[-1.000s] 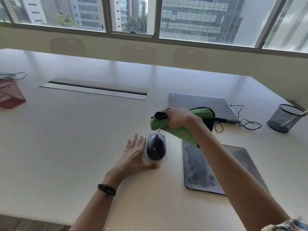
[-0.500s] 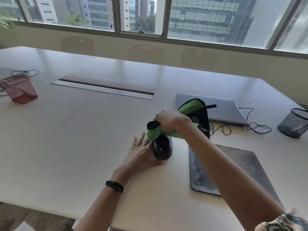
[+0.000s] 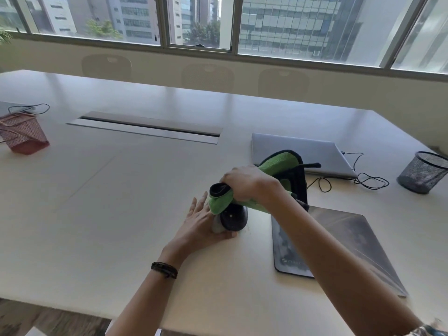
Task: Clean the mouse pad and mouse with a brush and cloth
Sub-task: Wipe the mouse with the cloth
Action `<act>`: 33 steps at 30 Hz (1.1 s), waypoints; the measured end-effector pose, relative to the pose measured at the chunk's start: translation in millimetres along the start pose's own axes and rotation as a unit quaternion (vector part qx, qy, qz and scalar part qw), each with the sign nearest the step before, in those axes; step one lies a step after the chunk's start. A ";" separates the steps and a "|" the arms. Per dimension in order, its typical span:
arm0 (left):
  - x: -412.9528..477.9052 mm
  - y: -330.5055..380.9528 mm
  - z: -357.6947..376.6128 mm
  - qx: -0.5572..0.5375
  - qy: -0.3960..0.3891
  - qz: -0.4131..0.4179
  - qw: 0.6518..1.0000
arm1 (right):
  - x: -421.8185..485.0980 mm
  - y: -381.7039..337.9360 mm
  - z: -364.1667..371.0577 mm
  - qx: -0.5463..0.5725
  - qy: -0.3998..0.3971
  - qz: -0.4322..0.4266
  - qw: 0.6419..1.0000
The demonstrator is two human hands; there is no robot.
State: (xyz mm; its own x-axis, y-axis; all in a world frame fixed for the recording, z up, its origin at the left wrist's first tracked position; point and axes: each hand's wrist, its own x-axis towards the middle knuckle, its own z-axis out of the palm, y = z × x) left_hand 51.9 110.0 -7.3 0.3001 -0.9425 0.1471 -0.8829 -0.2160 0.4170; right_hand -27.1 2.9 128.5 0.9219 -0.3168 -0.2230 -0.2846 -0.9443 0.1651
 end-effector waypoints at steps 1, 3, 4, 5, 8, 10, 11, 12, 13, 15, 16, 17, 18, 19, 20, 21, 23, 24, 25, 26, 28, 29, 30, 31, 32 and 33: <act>-0.8 0.1 -0.6 -0.003 0.001 0.003 1.000 | -4.2 1.4 -0.1 0.011 -0.005 -0.008 1.000; -1.5 0.9 -1.4 -0.010 0.005 0.005 1.000 | -12.6 4.5 -2.4 0.044 -0.026 -0.024 0.998; -1.4 1.8 -1.4 -0.011 0.006 0.004 1.000 | -16.0 6.0 -3.8 0.061 -0.036 -0.029 0.997; -1.2 2.6 -1.0 -0.009 0.007 0.001 1.000 | -18.5 7.3 -4.7 0.071 -0.039 -0.030 0.996; -0.5 1.6 0.3 -0.003 0.014 -0.005 1.000 | -21.1 7.0 -1.0 0.069 0.019 -0.017 0.997; -0.2 0.5 0.3 -0.004 0.010 -0.003 1.000 | -20.9 5.8 7.3 0.063 0.057 -0.019 0.996; -0.3 0.3 0.0 -0.004 0.006 -0.003 1.000 | -21.2 5.1 11.7 0.066 0.061 -0.025 0.996; -0.2 0.8 -0.3 -0.005 0.003 -0.004 1.000 | -22.3 4.6 15.2 0.070 0.062 -0.031 0.995; -0.3 1.5 -0.5 -0.007 -0.001 -0.007 1.000 | -24.1 4.9 18.0 0.073 0.066 -0.034 0.995; 0.2 2.4 -1.1 -0.008 -0.010 -0.008 1.000 | -29.2 5.9 22.3 0.075 0.081 -0.039 0.993; 0.5 2.5 -1.0 -0.008 -0.014 -0.007 1.000 | -32.1 6.4 23.7 0.077 0.086 -0.041 0.992; 0.6 2.4 -1.0 -0.010 -0.017 -0.006 1.000 | -35.6 6.9 24.6 0.080 0.088 -0.044 0.992; 0.7 2.2 -1.0 -0.011 -0.020 -0.008 1.000 | -39.0 7.2 24.7 0.081 0.087 -0.049 0.992; 1.0 1.8 -0.7 -0.009 -0.024 -0.011 1.000 | -42.7 7.4 24.4 0.079 0.086 -0.057 0.992; 1.3 1.4 0.2 -0.002 -0.027 -0.016 0.999 | -46.3 7.1 24.1 0.075 0.084 -0.066 0.991; 1.2 1.0 1.1 0.009 -0.030 -0.021 0.999 | -49.8 6.9 24.2 0.071 0.082 -0.074 0.991; 1.5 -0.8 2.6 0.033 -0.035 -0.028 0.998 | -56.1 5.8 26.0 0.073 0.076 -0.086 0.991; 2.2 -2.3 2.8 0.041 -0.039 -0.029 0.998 | -58.8 5.5 27.5 0.078 0.073 -0.094 0.990; 2.9 -3.6 3.0 0.044 -0.042 -0.029 0.998 | -61.7 5.8 28.9 0.082 0.064 -0.105 0.989; 3.4 -4.4 2.8 0.043 -0.043 -0.028 0.998 | -64.2 6.9 29.2 0.090 0.049 -0.114 0.988; 3.8 -4.7 2.3 0.037 -0.042 -0.028 0.998 | -68.3 12.6 28.2 0.126 0.013 -0.114 0.985; 3.9 -4.8 2.3 0.033 -0.042 -0.028 0.998 | -68.9 16.6 27.8 0.151 0.009 -0.100 0.983; 3.5 -4.7 2.5 0.026 -0.041 -0.027 0.998 | -68.4 21.0 27.5 0.174 0.026 -0.077 0.981; 3.2 -4.4 2.5 0.017 -0.040 -0.027 0.999 | -66.7 25.2 27.2 0.191 0.058 -0.051 0.979; 3.1 -4.4 2.3 0.011 -0.040 -0.027 0.999 | -64.0 28.5 27.6 0.196 0.095 -0.029 0.976; 3.2 -4.7 2.2 0.008 -0.040 -0.027 0.999 | -60.8 30.6 28.4 0.192 0.121 -0.014 0.974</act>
State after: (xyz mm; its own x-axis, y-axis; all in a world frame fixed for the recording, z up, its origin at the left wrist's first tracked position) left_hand 56.3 107.4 -10.8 0.3185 -0.9465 0.0525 -0.8718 -0.2707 0.4083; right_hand -99.3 -9.2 119.8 0.9524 -0.3043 0.0188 -0.2930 -0.9304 -0.2202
